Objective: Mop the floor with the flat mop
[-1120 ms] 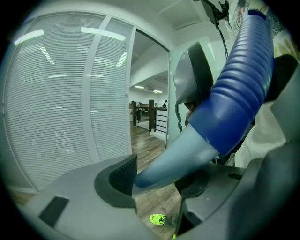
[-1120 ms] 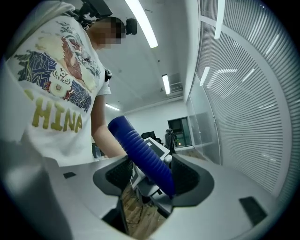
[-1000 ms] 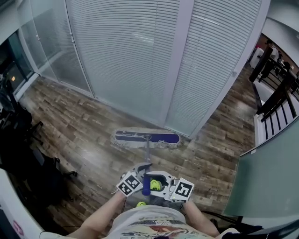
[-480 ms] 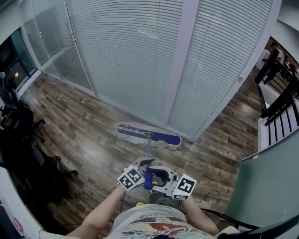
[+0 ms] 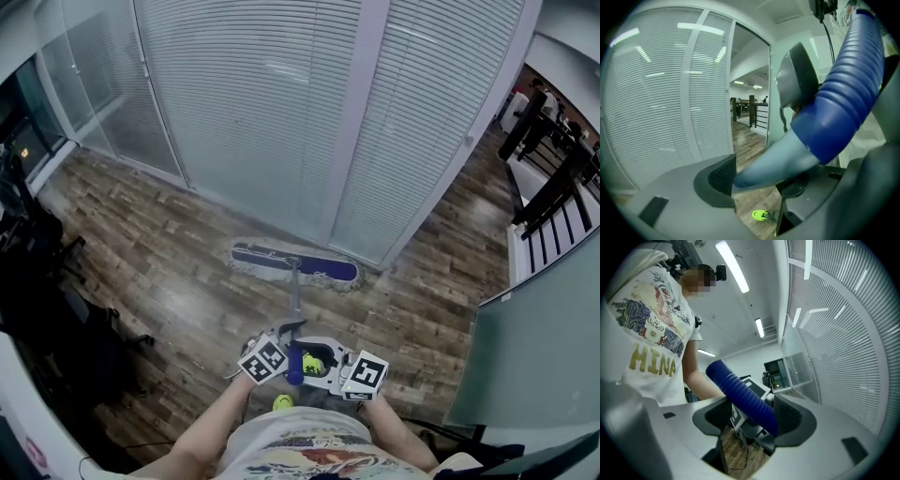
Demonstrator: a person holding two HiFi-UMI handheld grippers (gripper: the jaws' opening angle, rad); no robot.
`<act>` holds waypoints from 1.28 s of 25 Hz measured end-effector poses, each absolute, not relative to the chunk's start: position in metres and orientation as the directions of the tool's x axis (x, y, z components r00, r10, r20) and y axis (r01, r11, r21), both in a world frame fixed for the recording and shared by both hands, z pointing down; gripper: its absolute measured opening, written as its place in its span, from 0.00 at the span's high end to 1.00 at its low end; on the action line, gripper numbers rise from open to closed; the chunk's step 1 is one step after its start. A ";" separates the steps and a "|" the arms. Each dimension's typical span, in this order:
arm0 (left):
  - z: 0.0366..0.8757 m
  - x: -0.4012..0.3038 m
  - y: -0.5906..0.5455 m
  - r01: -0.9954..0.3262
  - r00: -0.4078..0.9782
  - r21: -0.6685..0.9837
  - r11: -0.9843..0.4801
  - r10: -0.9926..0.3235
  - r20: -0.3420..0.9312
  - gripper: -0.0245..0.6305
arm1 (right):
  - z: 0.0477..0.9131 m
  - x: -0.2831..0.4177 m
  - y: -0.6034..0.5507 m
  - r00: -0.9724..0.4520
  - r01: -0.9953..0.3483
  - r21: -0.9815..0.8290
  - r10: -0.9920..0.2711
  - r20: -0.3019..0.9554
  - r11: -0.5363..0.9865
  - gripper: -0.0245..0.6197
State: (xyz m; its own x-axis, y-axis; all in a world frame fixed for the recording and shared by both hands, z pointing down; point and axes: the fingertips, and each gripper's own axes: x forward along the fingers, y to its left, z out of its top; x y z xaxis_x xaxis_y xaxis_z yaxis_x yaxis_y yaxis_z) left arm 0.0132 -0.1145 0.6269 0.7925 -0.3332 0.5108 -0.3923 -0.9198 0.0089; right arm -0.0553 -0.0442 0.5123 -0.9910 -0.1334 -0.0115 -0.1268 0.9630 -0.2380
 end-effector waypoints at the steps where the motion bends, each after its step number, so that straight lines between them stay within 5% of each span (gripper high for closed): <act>1: 0.628 0.011 -0.102 -0.393 0.795 0.009 -0.920 -0.334 0.507 0.66 | 0.514 -0.058 -0.032 -0.991 -0.130 -0.237 -0.136 -0.012 0.963 0.57; 11: 0.629 -0.016 0.017 -0.388 0.803 0.015 -0.922 -0.330 0.496 0.66 | 0.514 -0.087 0.086 -0.990 -0.134 -0.227 -0.143 -0.021 0.965 0.57; 32: 0.633 0.035 0.305 -0.496 0.744 0.007 -0.868 -0.422 0.518 0.66 | 0.516 -0.026 0.383 -0.999 0.004 -0.219 -0.006 -0.047 0.976 0.57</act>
